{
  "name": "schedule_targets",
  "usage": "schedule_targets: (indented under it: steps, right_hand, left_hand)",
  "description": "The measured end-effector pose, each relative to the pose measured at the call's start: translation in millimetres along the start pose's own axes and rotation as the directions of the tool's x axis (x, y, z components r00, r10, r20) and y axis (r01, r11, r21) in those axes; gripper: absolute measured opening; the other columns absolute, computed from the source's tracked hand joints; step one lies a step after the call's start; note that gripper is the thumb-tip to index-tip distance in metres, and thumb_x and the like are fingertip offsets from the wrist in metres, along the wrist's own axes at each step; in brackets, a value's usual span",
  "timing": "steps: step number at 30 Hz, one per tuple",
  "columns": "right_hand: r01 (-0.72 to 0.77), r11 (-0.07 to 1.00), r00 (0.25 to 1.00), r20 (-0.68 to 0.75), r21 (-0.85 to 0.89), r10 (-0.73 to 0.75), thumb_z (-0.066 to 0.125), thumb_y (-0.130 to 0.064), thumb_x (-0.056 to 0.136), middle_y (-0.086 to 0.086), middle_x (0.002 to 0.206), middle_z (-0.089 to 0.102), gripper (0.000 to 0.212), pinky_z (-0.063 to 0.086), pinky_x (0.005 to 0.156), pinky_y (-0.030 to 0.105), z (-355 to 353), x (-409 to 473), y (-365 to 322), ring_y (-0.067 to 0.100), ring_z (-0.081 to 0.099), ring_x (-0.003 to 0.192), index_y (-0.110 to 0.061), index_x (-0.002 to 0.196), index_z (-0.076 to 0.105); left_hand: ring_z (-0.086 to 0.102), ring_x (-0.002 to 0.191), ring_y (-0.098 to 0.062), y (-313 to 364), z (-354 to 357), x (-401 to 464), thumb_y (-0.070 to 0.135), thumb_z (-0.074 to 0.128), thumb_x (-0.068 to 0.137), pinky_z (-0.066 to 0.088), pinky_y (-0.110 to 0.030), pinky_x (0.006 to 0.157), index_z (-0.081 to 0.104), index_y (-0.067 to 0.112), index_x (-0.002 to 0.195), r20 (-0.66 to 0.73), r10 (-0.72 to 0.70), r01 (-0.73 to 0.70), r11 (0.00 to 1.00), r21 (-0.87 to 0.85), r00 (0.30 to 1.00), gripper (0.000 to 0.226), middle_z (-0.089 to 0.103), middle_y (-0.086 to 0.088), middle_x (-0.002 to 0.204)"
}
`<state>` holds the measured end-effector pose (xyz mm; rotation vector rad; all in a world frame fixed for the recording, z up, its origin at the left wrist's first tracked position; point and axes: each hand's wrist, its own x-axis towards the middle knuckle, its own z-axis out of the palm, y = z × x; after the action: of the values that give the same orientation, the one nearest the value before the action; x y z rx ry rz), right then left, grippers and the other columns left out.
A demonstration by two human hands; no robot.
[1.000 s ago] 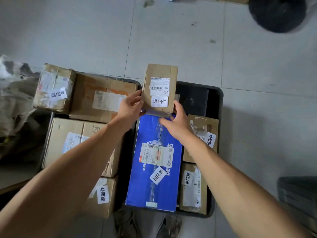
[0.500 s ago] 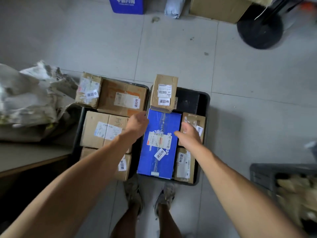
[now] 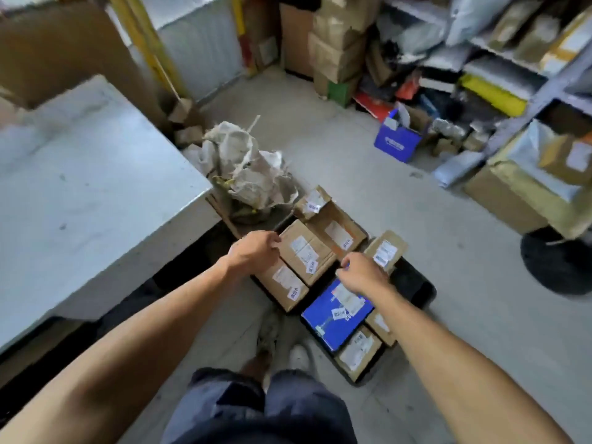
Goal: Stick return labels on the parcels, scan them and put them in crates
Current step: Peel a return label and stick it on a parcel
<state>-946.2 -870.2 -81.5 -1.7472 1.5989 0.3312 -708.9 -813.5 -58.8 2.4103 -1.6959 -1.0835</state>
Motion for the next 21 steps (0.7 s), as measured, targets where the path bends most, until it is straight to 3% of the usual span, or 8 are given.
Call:
schedule_targets:
  steps: [4, 8, 12, 15, 21]
  right_hand:
    - [0.239, 0.885, 0.971, 0.082, -0.4, -0.225, 0.056, -0.028, 0.085, 0.011, 0.117, 0.067, 0.032, 0.051, 0.088, 0.037, 14.5, -14.9, -93.4, 0.034, 0.062, 0.114, -0.014, 0.113, 0.065]
    - [0.541, 0.562, 0.806, 0.195, -0.626, -0.559, 0.055, -0.025, 0.09, 0.011, 0.122, 0.064, 0.028, 0.047, 0.086, 0.038, 46.1, -61.9, -224.5, 0.033, 0.055, 0.12, -0.013, 0.115, 0.059]
    - [0.708, 0.263, 0.6, 0.361, -0.655, -0.714, 0.053, -0.026, 0.091, 0.009, 0.124, 0.062, 0.032, 0.044, 0.084, 0.037, 109.4, -121.5, -345.3, 0.032, 0.055, 0.118, -0.015, 0.121, 0.059]
    - [0.782, 0.07, 0.425, 0.447, -0.62, -0.787, 0.054, -0.031, 0.093, 0.011, 0.125, 0.062, 0.034, 0.047, 0.089, 0.038, 166.9, -175.9, -416.3, 0.033, 0.054, 0.12, -0.014, 0.122, 0.06]
    - [0.857, -0.158, 0.181, 0.573, -0.49, -0.799, 0.056, -0.035, 0.089, 0.008, 0.124, 0.064, 0.039, 0.049, 0.088, 0.037, 297.7, -281.2, -516.2, 0.03, 0.056, 0.118, -0.017, 0.123, 0.061]
  left_hand:
    - [0.057, 0.118, -0.032, -72.4, -30.6, -91.7, 0.028, 0.05, 0.093, 0.05, -0.041, 0.094, 0.064, 0.022, 0.124, -0.162, -0.188, 0.214, 0.964, 0.158, 0.969, 0.035, 0.062, -0.008, 0.125]
    - [0.054, 0.121, -0.033, -165.6, -52.0, -196.8, 0.029, 0.051, 0.092, 0.044, -0.042, 0.095, 0.062, 0.016, 0.121, -0.31, -0.441, 0.484, 0.872, 0.075, 0.842, 0.034, 0.06, -0.011, 0.125]
    - [0.055, 0.119, -0.033, -243.6, -50.8, -303.5, 0.032, 0.053, 0.091, 0.046, -0.039, 0.089, 0.064, 0.014, 0.118, -0.399, -0.638, 0.666, 0.741, -0.085, 0.659, 0.034, 0.061, -0.011, 0.123]
    - [0.056, 0.115, -0.033, -295.6, -42.0, -373.7, 0.033, 0.053, 0.092, 0.045, -0.041, 0.088, 0.063, 0.016, 0.118, -0.379, -0.762, 0.744, 0.627, -0.231, 0.524, 0.033, 0.061, -0.011, 0.12]
    - [0.051, 0.121, -0.032, -395.3, -11.3, -494.6, 0.036, 0.05, 0.093, 0.044, -0.043, 0.095, 0.059, 0.016, 0.132, -0.323, -0.895, 0.799, 0.426, -0.425, 0.306, 0.044, 0.058, -0.01, 0.126]
